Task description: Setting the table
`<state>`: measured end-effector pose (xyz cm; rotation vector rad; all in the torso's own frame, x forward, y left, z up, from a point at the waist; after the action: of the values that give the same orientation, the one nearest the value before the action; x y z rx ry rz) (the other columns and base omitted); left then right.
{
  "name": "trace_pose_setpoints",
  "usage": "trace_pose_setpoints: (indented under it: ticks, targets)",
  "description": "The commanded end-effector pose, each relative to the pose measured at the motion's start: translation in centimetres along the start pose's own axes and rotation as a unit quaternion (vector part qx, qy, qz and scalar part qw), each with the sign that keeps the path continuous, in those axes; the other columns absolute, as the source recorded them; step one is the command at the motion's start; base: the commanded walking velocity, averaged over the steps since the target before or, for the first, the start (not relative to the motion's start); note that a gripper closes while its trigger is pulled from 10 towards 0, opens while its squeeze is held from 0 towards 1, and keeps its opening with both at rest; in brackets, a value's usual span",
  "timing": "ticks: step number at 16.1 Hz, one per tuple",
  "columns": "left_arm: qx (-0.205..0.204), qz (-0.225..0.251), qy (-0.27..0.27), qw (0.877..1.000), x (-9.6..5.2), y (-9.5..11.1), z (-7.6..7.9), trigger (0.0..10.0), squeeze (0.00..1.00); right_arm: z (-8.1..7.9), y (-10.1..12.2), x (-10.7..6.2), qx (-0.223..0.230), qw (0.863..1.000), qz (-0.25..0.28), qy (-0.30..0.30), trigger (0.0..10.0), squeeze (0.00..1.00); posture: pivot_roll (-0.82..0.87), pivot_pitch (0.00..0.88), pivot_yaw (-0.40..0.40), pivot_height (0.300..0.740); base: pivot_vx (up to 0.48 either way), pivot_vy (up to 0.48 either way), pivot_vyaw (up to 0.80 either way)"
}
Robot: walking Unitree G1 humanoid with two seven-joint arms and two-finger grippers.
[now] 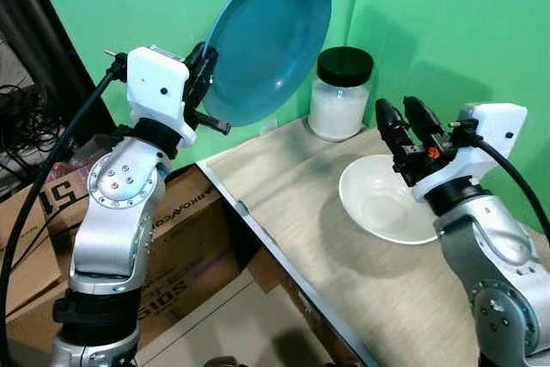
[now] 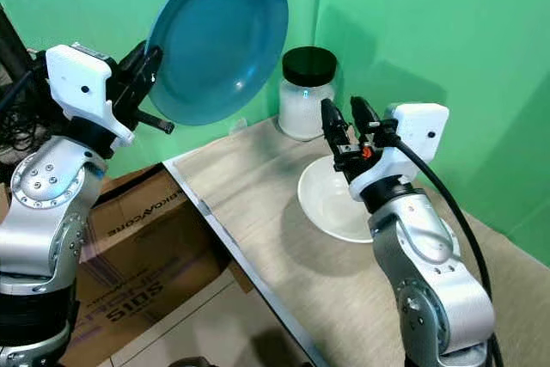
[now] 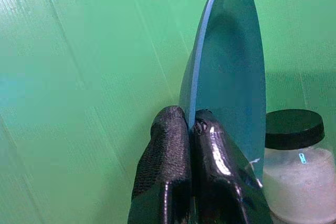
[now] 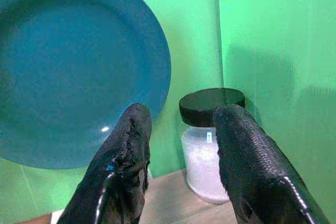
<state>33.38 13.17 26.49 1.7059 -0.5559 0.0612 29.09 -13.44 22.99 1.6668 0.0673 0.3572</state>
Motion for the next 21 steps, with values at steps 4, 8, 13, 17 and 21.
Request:
trace_pose_setpoints:
  ticks: [4,8,13,17,21]
  targets:
    - [0.015,0.026,0.008,1.000,0.30,1.32,-0.52,10.0,0.00,-0.14,0.20,0.25,-0.001,1.000,0.009,0.000,10.0,0.00,0.06,0.000,0.034,0.740,-0.261,0.000,0.00]
    - [0.020,0.027,0.011,0.999,0.25,1.32,-0.69,10.0,0.00,-0.19,-0.05,0.23,0.001,1.000,0.007,0.004,10.0,0.00,0.06,0.000,0.032,0.740,-0.336,0.000,0.00]
    - [0.027,0.028,0.009,0.999,0.30,1.41,-0.62,10.0,0.00,-0.10,-0.09,0.23,0.002,1.000,0.008,0.006,10.0,0.00,0.07,0.000,0.029,0.740,-0.330,0.000,0.00]
    - [0.030,0.031,0.000,0.999,0.33,1.49,-0.38,10.0,0.00,-0.22,-0.14,0.13,0.001,1.000,0.010,0.008,10.0,0.00,0.06,0.000,0.028,0.740,-0.210,0.000,0.00]
    - [0.024,0.026,0.028,0.999,0.74,1.06,-0.40,10.0,0.00,-0.17,-0.41,-0.05,-0.001,1.000,0.003,0.004,10.0,0.00,0.05,0.000,0.033,0.740,0.000,0.000,-0.17]
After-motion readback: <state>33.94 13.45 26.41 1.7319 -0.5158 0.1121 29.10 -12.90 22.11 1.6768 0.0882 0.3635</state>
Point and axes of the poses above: a point about 5 cm out from each wrist's last joint towards the gripper, its own x axis pointing out of the wrist towards the gripper, its own y axis along the axis of the wrist's last joint, z = x × y, the point moved 5 cm from there along x, pointing out of the wrist towards the gripper, and after that the axes turned 4 degrees about -x, right-handed, at the moved point
